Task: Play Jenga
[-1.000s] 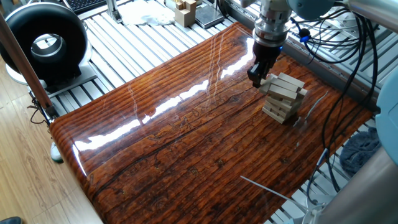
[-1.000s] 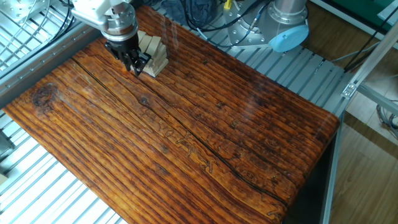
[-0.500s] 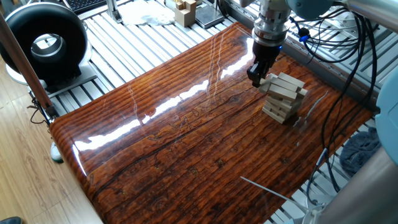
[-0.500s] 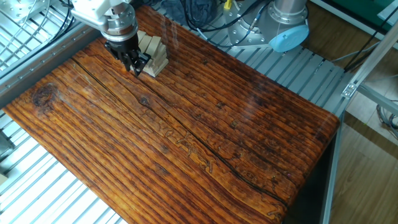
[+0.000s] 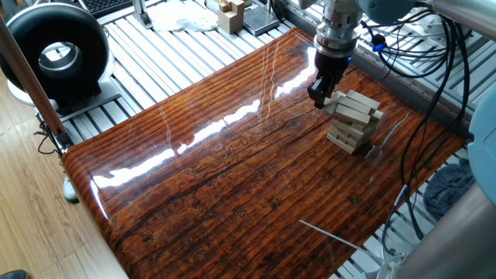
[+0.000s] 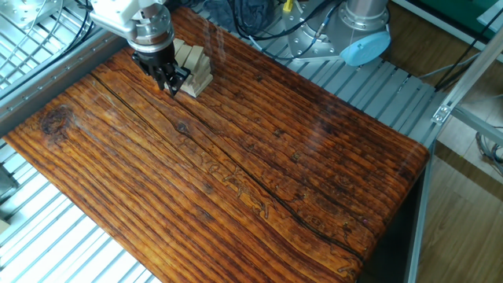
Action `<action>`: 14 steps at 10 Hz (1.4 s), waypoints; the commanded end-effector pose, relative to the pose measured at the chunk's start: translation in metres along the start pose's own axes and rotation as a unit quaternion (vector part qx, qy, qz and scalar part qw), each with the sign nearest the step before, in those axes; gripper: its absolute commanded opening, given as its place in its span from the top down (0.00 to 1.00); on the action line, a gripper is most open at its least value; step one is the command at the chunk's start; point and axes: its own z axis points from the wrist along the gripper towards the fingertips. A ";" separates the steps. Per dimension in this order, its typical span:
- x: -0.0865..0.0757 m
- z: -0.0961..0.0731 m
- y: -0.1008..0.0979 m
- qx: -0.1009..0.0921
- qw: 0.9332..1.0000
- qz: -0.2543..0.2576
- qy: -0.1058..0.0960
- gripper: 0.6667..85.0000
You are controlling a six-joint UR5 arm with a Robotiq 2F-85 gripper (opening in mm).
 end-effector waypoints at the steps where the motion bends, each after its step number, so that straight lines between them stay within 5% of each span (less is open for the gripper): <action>1: -0.002 -0.001 0.002 -0.005 1.000 0.002 -0.004 0.79; 14: -0.007 -0.001 0.003 -0.006 1.000 0.000 -0.011 0.80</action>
